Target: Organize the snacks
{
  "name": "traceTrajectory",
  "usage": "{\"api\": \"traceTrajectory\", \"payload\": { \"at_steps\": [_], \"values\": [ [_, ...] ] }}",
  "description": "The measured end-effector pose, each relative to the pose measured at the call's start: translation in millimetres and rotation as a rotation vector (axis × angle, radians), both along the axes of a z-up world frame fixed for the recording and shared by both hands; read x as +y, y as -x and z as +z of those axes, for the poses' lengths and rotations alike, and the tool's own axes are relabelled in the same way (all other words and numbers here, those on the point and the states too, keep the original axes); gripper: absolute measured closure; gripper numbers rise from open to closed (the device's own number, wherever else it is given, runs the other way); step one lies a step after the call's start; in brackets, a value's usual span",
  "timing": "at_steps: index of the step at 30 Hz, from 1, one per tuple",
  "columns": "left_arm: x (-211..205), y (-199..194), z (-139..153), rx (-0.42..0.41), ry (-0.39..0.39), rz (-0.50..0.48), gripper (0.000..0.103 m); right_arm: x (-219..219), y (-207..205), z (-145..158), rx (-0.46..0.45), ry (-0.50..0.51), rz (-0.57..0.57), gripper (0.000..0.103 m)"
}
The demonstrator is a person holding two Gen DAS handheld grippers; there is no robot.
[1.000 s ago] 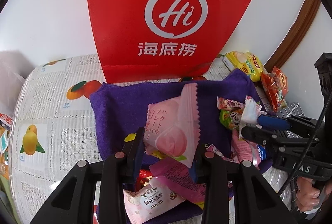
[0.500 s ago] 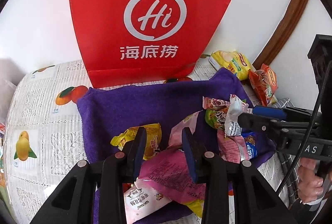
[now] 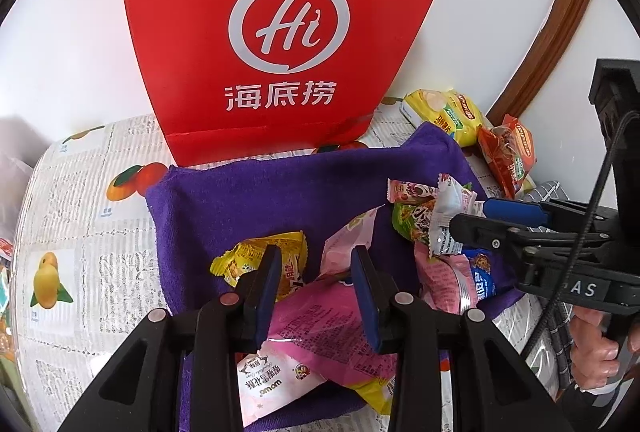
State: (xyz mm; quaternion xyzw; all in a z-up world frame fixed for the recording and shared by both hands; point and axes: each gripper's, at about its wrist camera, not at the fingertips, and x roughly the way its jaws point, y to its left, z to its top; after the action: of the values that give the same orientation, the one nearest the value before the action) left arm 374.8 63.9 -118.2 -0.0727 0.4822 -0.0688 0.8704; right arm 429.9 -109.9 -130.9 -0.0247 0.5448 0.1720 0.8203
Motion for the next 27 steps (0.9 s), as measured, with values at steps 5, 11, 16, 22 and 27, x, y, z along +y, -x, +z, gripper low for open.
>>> {"api": "traceTrajectory", "payload": {
  "at_steps": [5,11,16,22,27],
  "values": [
    [3,2,5,-0.007,0.005,0.006,0.052,3,1,-3,0.006,0.032,0.011,0.048],
    [0,7,16,-0.03,-0.018,0.005,0.044,5,6,1,-0.015,0.06,0.004,0.048],
    [2,15,31,-0.059,-0.03,0.017,0.04,-1,20,16,-0.057,0.044,-0.037,0.048],
    [-7,38,56,-0.093,-0.069,0.043,0.029,-18,63,51,-0.126,-0.013,-0.09,0.038],
    [-20,78,66,-0.103,-0.058,0.025,0.022,-37,113,84,-0.201,0.001,-0.162,0.02]
  ]
}}
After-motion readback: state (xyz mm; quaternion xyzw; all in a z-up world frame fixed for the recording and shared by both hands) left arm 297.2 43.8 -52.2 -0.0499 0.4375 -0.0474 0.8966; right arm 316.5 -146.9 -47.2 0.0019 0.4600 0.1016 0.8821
